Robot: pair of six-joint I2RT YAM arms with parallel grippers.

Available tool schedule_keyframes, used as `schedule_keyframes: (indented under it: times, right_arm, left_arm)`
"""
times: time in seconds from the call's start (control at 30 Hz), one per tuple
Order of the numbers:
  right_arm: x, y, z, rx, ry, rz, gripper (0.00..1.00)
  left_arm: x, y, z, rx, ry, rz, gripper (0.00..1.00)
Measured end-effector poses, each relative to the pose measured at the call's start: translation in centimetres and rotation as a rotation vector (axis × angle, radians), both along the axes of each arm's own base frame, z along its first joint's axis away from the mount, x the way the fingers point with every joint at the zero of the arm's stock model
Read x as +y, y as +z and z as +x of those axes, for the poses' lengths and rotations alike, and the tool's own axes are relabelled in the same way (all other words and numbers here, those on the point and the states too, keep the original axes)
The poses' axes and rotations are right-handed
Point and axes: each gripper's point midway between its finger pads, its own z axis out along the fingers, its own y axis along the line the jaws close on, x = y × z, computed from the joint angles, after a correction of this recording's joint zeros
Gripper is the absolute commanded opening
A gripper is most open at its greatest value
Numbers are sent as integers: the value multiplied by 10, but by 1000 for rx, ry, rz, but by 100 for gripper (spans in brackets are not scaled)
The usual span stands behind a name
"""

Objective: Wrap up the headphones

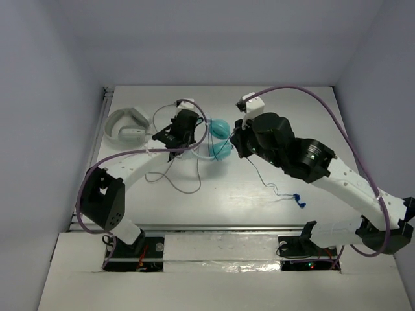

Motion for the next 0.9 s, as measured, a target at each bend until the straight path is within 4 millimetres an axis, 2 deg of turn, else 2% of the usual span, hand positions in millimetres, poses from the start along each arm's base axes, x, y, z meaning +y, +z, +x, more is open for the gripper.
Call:
schedule_keyframes:
  times: [0.07,0.2,0.4,0.57,0.77,0.9]
  right_arm:
    - [0,-9,13,-10,-29,-47,0]
    - [-7,-25,42,-20,-99,-118,0]
    - [-37,-34,83,-50,-231,-151,0]
    - [-45,-51,100,-52,-272,-165,0]
    - [-56,-74,114,-28,-315,-187,0]
    - [-68,-81,119,-17,-359,-142,0]
  left_arm:
    - [-17,-8,-16,46,-95,31,0]
    - [-38,-14,-42,116,-258,62,0]
    - [-45,4,-66,131,-413,51,0]
    - [-56,23,-80,110,-527,-3,0]
    - [-72,32,-95,120,-658,-78,0]
    - [-70,47,-96,109,-704,-166,0]
